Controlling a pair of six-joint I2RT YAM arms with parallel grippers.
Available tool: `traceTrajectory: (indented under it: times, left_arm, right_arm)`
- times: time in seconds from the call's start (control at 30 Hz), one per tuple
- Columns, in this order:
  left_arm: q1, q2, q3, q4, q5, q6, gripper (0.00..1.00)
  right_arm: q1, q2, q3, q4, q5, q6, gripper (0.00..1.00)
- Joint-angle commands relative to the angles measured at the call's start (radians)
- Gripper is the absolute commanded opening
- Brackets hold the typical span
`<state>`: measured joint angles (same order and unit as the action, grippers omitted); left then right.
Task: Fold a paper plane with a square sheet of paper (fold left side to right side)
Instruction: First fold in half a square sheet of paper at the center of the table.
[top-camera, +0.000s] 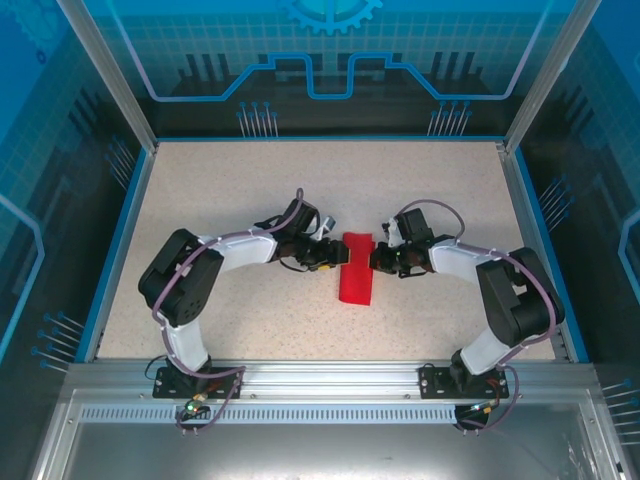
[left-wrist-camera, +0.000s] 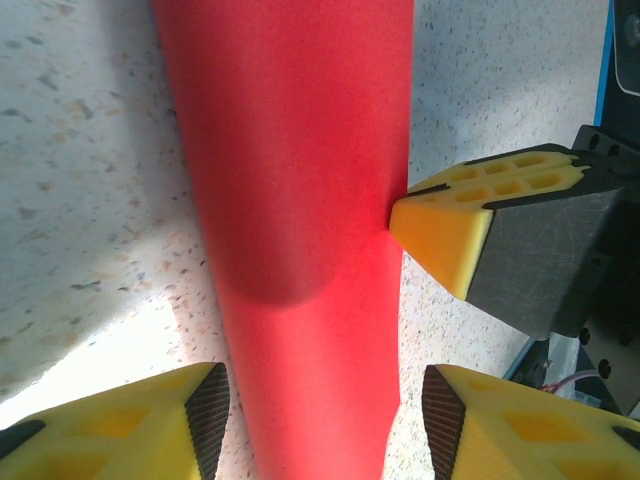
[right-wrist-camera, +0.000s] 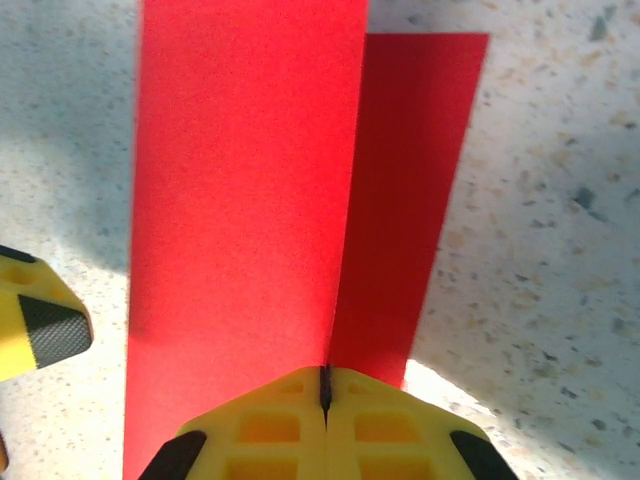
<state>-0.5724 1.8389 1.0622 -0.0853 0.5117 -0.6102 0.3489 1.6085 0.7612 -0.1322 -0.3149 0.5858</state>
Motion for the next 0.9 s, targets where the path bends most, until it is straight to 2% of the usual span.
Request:
traceTrajectory:
  times: [0.0, 0.2, 0.33, 0.43, 0.57, 0.67, 0.77, 0.87]
  left_arm:
    - [-0.015, 0.040, 0.045, -0.043, -0.025, 0.007, 0.57]
    - [-0.033, 0.098, 0.084, -0.072, -0.054, -0.005, 0.55]
    - [-0.046, 0.129, 0.106, -0.109, -0.089, 0.000, 0.49]
    - [-0.059, 0.146, 0.129, -0.162, -0.139, 0.016, 0.46]
    - [-0.073, 0.164, 0.147, -0.199, -0.171, 0.033, 0.46]
    - [-0.078, 0.171, 0.155, -0.208, -0.180, 0.036, 0.46]
    - [-0.080, 0.177, 0.167, -0.231, -0.190, 0.050, 0.46]
    - [-0.083, 0.180, 0.173, -0.246, -0.195, 0.063, 0.45]
  right_arm:
    - [0.015, 0.009, 0.019, -0.035, 0.027, -0.018, 0.00]
    - [0.023, 0.020, 0.019, -0.031, 0.024, -0.020, 0.01]
    - [0.024, 0.020, 0.021, -0.038, 0.026, -0.027, 0.04]
    - [0.024, -0.048, 0.000, -0.047, 0.086, -0.032, 0.07]
    - [0.018, -0.185, -0.027, -0.101, 0.206, -0.063, 0.31]
    - [0.006, -0.269, -0.039, -0.156, 0.261, -0.079, 0.45]
    - [-0.009, -0.340, -0.061, -0.179, 0.279, -0.078, 0.52]
    - [-0.019, -0.385, -0.080, -0.197, 0.281, -0.078, 0.54]
